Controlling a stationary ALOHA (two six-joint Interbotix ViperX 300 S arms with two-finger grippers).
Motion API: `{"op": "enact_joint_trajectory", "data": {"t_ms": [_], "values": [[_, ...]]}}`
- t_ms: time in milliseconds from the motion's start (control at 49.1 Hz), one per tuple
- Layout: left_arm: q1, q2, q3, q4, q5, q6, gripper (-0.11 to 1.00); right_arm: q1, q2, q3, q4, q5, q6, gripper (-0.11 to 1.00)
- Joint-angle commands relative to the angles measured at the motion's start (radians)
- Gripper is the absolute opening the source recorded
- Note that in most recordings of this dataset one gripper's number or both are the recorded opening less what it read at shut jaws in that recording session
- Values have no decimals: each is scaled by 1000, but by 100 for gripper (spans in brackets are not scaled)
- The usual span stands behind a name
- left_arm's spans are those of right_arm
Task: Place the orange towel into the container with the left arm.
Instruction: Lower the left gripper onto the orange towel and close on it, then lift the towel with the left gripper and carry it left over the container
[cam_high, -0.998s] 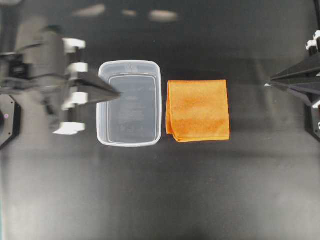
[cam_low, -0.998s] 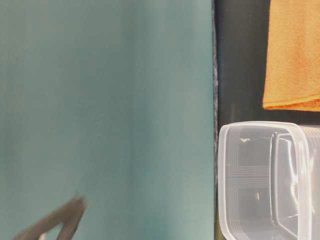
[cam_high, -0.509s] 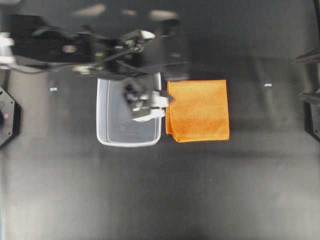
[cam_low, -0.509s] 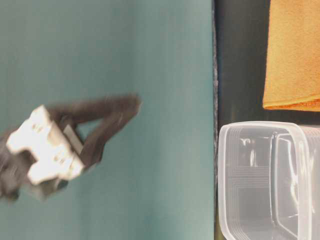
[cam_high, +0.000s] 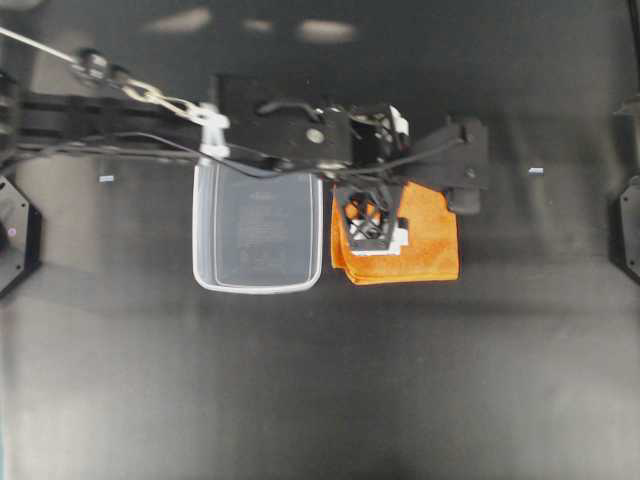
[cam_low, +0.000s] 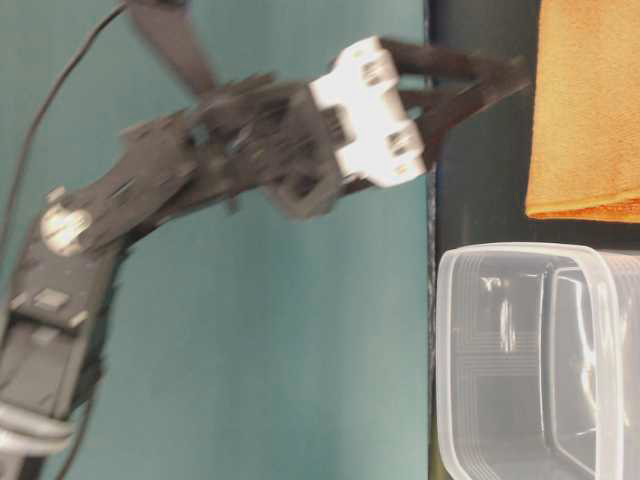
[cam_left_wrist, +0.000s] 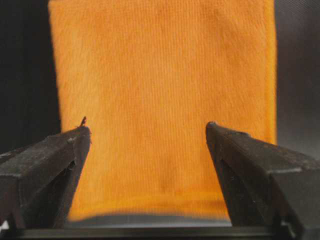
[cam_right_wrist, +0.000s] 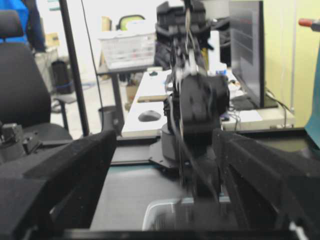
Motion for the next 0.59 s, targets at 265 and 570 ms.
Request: {"op": "enact_joint_trajectory", "data": {"t_ms": [265, 570], "values": [[-46, 138, -43, 3, -3, -2, 90, 5, 12, -9, 3, -9, 11, 75], [-55, 144, -48, 3, 44, 0, 74, 3, 15, -8, 3, -9, 9, 75]]}}
